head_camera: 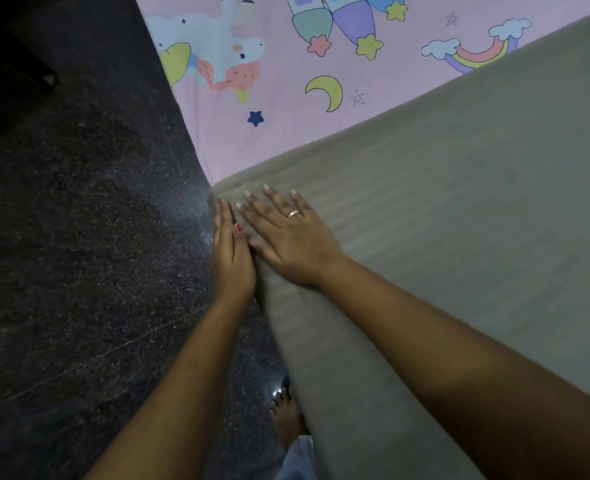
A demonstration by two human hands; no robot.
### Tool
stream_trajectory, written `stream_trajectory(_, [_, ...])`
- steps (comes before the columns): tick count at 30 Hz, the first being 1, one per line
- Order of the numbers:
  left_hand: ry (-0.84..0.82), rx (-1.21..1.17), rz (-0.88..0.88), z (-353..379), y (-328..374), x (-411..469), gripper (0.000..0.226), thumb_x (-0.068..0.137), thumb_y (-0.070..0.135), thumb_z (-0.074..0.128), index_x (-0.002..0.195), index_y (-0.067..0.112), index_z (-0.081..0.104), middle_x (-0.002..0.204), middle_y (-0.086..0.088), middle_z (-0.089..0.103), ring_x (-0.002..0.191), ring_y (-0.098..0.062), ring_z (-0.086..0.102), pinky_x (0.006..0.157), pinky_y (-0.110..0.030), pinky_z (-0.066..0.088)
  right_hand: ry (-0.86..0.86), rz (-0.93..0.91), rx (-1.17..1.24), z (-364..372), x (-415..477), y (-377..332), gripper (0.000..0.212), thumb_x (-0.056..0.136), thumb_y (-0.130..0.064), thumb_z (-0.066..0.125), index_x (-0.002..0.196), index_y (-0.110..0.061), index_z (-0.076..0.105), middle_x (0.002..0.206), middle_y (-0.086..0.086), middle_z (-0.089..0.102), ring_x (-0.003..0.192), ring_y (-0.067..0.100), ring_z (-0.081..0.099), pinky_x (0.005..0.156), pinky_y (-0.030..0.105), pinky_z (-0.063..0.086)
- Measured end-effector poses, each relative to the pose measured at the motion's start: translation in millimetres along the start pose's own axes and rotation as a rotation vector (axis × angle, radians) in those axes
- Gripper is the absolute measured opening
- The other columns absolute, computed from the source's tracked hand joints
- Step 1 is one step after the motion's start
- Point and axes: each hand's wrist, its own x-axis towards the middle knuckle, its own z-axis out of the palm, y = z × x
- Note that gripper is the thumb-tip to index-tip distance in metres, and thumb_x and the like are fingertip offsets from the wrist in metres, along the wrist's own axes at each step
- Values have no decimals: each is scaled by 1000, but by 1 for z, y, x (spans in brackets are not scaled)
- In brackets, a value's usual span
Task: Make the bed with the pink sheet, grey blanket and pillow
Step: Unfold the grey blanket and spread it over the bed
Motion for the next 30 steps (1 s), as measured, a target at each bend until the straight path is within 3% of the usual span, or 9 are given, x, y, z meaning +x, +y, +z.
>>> stream_trajectory(4, [2,-163,-128,10,1,-49,50,103,27,29,150,18,15,151,12,15,133,4,18,101,1,19,-14,-123,-20,-4,-19,38,62,93,-56,20,149,-29,26,156,-5,26,144,19,23,115,42,16])
stream_trajectory(6, [-10,-191,-195,14,5,-77,49,103,29,25,150,24,10,153,13,13,138,0,15,111,-11,14,-24,4,-18,-8,-22,52,66,91,-60,11,151,-34,15,159,-8,16,146,18,14,117,42,11])
stream_trajectory(9, [-2,-268,-437,15,13,-105,46,99,47,20,146,42,19,151,9,28,138,-12,29,108,-24,23,9,81,-12,-5,-24,38,67,89,-61,9,151,-35,14,159,-6,14,147,21,12,116,44,9])
stream_trajectory(13, [-64,-655,-541,5,6,-118,64,86,70,20,140,40,37,144,8,43,129,-13,45,112,-36,33,41,-183,-62,6,-58,6,60,93,-57,28,146,-31,35,153,-1,33,142,26,28,113,47,20])
stream_trajectory(18, [-78,-718,-559,-1,10,-147,65,96,55,3,137,25,43,135,5,51,114,-8,52,90,-21,45,19,-352,-52,14,-121,-17,58,93,-53,36,143,-23,42,150,-1,40,140,26,32,114,48,22])
stream_trajectory(22, [20,-782,-576,5,8,-190,57,98,53,7,121,25,52,114,0,62,98,-9,60,87,-24,47,-107,-464,-24,15,-188,-40,63,92,-55,33,143,-18,41,150,1,38,140,25,33,114,48,20])
stream_trajectory(25, [85,-715,-610,12,2,-233,48,100,46,21,117,20,58,114,-7,65,101,-16,63,86,-24,51,-149,-574,-8,19,-250,-56,60,92,-53,39,135,-14,51,144,5,47,137,24,37,113,48,22])
stream_trajectory(28, [202,-508,-617,23,3,-283,29,98,21,46,121,10,60,116,-4,62,101,-12,60,75,-8,48,-198,-604,13,24,-303,-73,59,93,-51,39,133,-10,52,139,8,52,137,26,37,114,48,23])
stream_trajectory(30, [241,-413,-614,28,4,-315,31,94,9,53,124,5,56,108,1,59,90,-4,57,68,-1,44,-244,-641,3,32,-334,-86,62,90,-53,44,130,-7,55,132,10,57,133,30,40,114,48,23])
